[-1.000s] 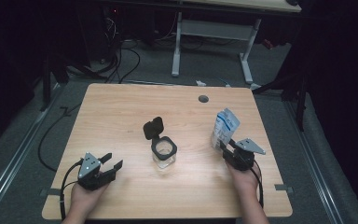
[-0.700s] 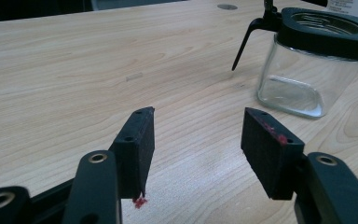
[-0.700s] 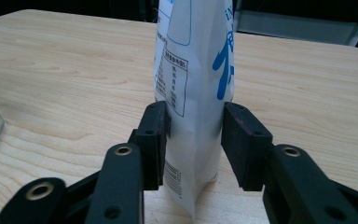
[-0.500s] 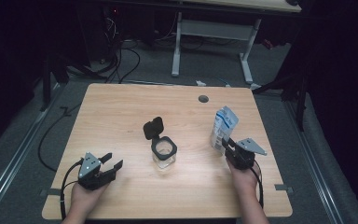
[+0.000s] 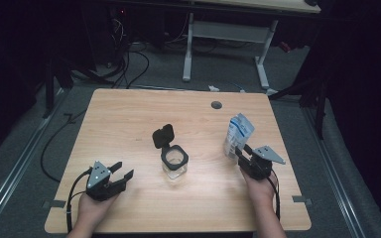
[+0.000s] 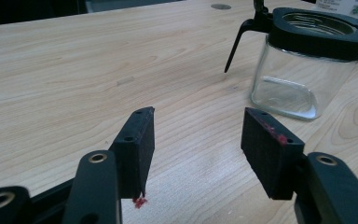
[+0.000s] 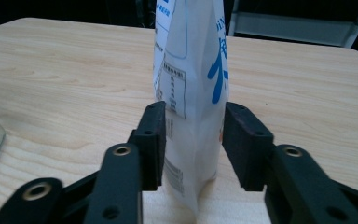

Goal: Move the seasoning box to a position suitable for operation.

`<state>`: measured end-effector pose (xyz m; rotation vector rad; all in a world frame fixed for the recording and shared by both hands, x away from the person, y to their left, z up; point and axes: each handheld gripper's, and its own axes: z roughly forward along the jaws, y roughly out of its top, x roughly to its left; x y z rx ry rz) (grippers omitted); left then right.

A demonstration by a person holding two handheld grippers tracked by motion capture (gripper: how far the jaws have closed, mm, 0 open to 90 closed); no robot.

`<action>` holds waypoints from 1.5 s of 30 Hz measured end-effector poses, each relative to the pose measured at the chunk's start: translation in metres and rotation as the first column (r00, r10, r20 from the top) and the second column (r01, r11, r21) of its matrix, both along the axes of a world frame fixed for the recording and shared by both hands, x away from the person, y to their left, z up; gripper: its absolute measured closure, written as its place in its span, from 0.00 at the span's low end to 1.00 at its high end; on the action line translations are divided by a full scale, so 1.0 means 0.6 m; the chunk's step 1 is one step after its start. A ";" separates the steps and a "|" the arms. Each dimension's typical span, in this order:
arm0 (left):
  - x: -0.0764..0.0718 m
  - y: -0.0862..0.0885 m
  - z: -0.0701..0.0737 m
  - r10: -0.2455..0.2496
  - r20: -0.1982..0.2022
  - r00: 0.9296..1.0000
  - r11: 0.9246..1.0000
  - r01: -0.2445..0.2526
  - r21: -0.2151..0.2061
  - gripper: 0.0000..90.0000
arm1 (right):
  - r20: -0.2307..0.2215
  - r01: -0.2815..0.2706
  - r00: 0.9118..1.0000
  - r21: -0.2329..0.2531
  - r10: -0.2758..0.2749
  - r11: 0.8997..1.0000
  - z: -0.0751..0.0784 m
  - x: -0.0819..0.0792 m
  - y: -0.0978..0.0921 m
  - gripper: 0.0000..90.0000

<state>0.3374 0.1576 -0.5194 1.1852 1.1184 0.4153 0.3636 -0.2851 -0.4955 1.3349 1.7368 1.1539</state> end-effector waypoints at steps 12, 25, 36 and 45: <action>0.002 0.004 -0.002 0.007 -0.006 1.000 1.000 -0.007 -0.009 0.50 | 0.024 -0.008 1.000 -0.008 0.008 1.000 0.009 0.010 0.003 0.91; 0.002 0.005 -0.002 0.008 -0.008 1.000 1.000 -0.008 -0.011 0.50 | 0.019 0.013 1.000 -0.015 -0.013 1.000 0.013 0.017 0.007 0.69; 0.003 0.008 -0.002 0.013 -0.008 1.000 1.000 -0.013 -0.012 0.50 | 0.006 0.010 1.000 -0.031 -0.009 0.999 0.011 0.025 0.012 0.97; 0.003 0.007 -0.003 0.013 -0.009 1.000 1.000 -0.013 -0.009 0.50 | 0.010 0.011 1.000 0.000 -0.011 1.000 0.012 0.029 0.011 0.66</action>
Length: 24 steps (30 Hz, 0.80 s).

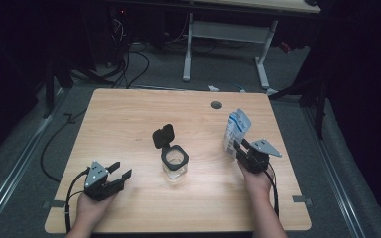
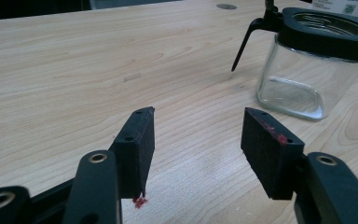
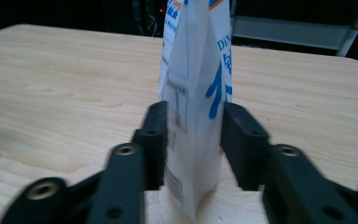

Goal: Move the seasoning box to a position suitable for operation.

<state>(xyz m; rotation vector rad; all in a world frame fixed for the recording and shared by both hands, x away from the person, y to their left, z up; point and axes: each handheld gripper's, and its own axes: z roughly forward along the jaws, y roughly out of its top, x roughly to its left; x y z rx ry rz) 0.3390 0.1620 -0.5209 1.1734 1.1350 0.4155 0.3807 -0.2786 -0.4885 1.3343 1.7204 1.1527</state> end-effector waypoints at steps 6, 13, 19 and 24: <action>0.001 0.002 0.001 0.004 -0.001 1.000 1.000 -0.004 -0.004 0.50 | 0.001 0.003 1.000 0.036 -0.004 0.999 -0.007 0.015 -0.001 0.60; 0.000 0.001 0.000 0.002 0.000 1.000 1.000 -0.002 -0.003 0.50 | -0.008 0.003 1.000 0.045 -0.003 0.999 -0.008 0.021 0.003 0.54; 0.000 0.001 0.000 0.002 0.000 1.000 1.000 -0.002 -0.002 0.50 | -0.015 0.007 1.000 0.039 -0.007 0.999 0.001 0.022 0.002 0.71; -0.001 0.001 0.001 0.001 0.000 1.000 1.000 -0.001 -0.002 0.50 | -0.002 -0.003 1.000 0.018 0.003 1.000 0.005 0.018 0.000 0.86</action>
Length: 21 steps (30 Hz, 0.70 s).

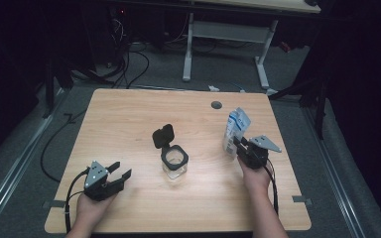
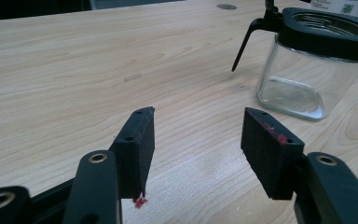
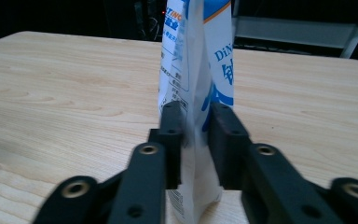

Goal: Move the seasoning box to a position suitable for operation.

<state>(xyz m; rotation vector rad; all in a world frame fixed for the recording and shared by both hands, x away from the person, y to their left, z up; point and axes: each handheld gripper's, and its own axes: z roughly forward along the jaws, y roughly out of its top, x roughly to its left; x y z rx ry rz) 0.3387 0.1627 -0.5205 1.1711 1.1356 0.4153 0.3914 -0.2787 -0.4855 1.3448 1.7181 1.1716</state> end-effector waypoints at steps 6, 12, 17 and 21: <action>0.000 0.000 0.000 -0.001 -0.002 1.000 1.000 0.001 -0.001 0.50 | 0.004 -0.013 1.000 -0.040 0.013 0.999 0.003 -0.002 0.004 0.92; 0.000 0.000 0.000 -0.001 -0.001 1.000 1.000 0.001 0.001 0.50 | 0.002 -0.016 1.000 -0.026 0.016 1.000 0.003 -0.003 0.001 0.93; -0.001 -0.001 0.000 -0.002 -0.001 1.000 1.000 0.002 0.001 0.50 | 0.011 0.000 1.000 -0.021 0.000 1.000 0.001 -0.005 0.005 0.93; -0.001 -0.002 0.000 -0.006 -0.003 1.000 1.000 0.006 -0.002 0.50 | 0.011 0.006 1.000 -0.051 -0.006 0.999 0.003 -0.007 0.008 0.93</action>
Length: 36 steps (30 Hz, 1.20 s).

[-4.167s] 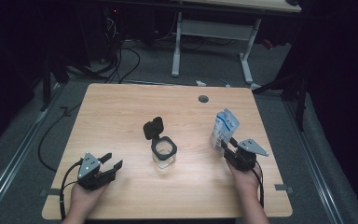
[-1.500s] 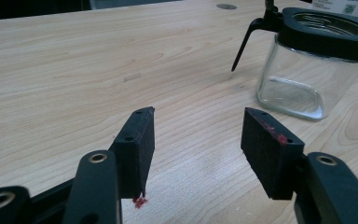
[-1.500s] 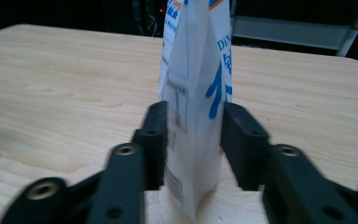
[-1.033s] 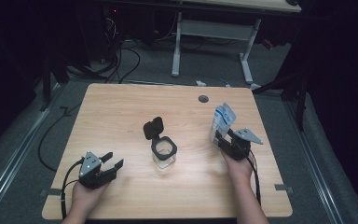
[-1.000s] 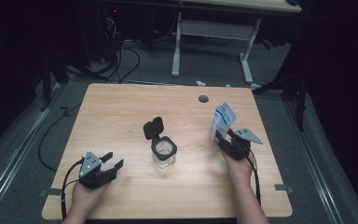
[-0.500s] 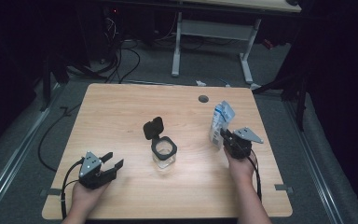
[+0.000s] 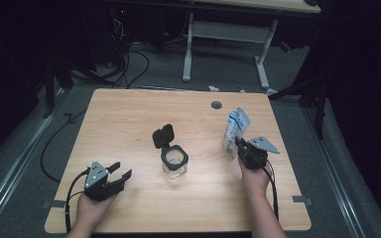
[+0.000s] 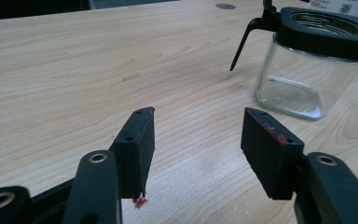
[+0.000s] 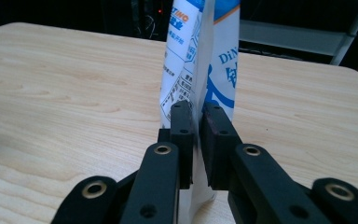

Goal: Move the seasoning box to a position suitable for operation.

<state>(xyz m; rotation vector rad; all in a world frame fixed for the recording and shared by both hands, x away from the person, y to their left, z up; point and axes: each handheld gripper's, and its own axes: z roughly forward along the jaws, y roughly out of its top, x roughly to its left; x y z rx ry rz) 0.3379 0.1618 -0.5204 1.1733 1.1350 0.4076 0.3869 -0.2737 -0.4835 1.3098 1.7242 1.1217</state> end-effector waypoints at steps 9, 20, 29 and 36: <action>-0.002 -0.001 0.001 -0.014 0.003 1.000 1.000 0.014 -0.001 0.50 | -0.030 -0.034 0.999 -0.010 0.034 0.999 0.013 -0.006 -0.003 0.95; -0.003 -0.002 0.002 -0.020 0.001 1.000 1.000 0.020 -0.009 0.50 | -0.081 -0.104 0.991 0.019 0.105 0.994 0.032 -0.031 -0.013 0.96; -0.005 -0.006 0.002 -0.027 0.008 1.000 1.000 0.027 -0.007 0.50 | -0.150 -0.170 0.974 0.008 0.170 0.985 0.054 -0.059 -0.022 0.96; -0.005 -0.007 0.001 -0.030 0.009 1.000 1.000 0.030 -0.003 0.50 | -0.214 -0.231 0.953 -0.048 0.215 0.972 0.076 -0.076 -0.016 0.97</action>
